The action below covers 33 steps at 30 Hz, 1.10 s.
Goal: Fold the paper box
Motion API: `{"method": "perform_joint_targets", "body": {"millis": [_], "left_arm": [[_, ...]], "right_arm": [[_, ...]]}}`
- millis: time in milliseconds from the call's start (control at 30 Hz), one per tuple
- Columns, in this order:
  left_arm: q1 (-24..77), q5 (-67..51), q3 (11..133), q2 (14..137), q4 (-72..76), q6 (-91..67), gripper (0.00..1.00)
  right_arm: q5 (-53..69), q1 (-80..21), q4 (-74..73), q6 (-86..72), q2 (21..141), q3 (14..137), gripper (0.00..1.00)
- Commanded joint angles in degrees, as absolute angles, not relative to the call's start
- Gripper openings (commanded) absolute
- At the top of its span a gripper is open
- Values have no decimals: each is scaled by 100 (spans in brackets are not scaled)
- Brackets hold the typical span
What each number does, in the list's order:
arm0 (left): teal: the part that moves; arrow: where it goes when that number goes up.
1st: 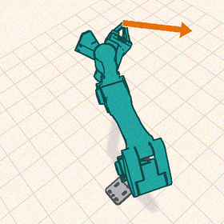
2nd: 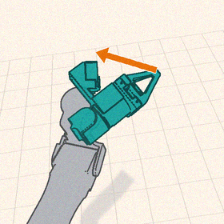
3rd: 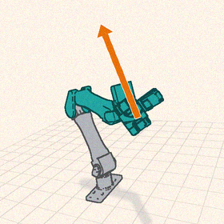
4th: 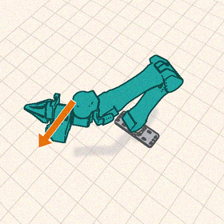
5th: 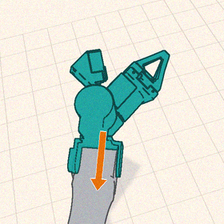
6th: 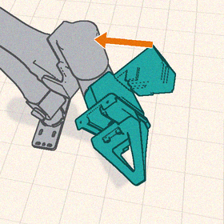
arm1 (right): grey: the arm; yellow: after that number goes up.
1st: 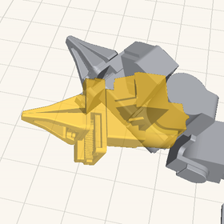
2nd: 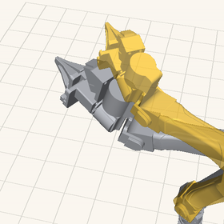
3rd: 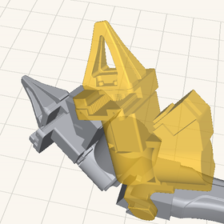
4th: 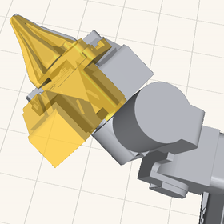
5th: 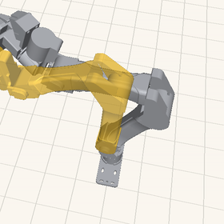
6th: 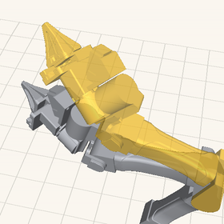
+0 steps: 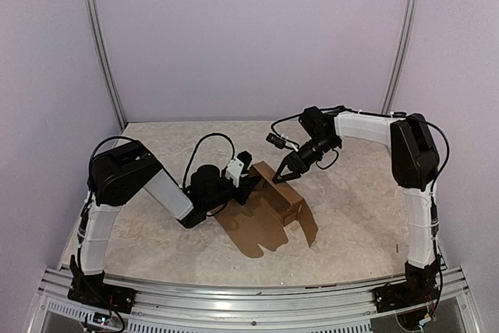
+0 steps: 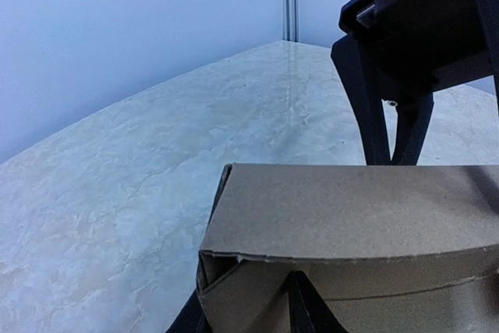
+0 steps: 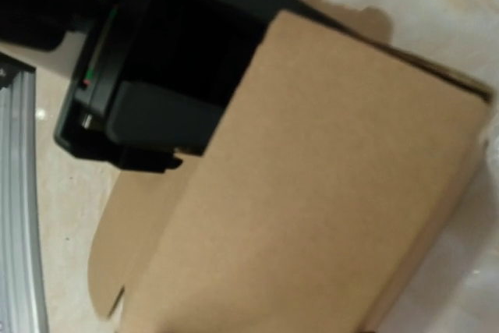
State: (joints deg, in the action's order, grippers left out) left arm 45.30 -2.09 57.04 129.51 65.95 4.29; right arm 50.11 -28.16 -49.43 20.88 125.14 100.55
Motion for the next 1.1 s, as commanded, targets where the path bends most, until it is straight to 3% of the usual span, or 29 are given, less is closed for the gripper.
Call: {"method": "perform_joint_targets", "body": {"millis": [0, 300, 500, 1067], "left_arm": [[4526, -464, 5933, 13064, 6205, 431, 29], [4538, -623, 6093, 13166, 5964, 475, 21], [4758, 714, 5576, 12942, 6414, 194, 15], [4923, 588, 6096, 13377, 6288, 629, 23]], "right_arm": [[5384, -2840, -5256, 2148, 12806, 10205, 56], [5490, -2833, -5390, 2214, 12916, 10307, 55], [5578, -2830, -5497, 2244, 13021, 10388, 55], [5861, -2835, -5977, 2404, 13592, 11119, 57]]}}
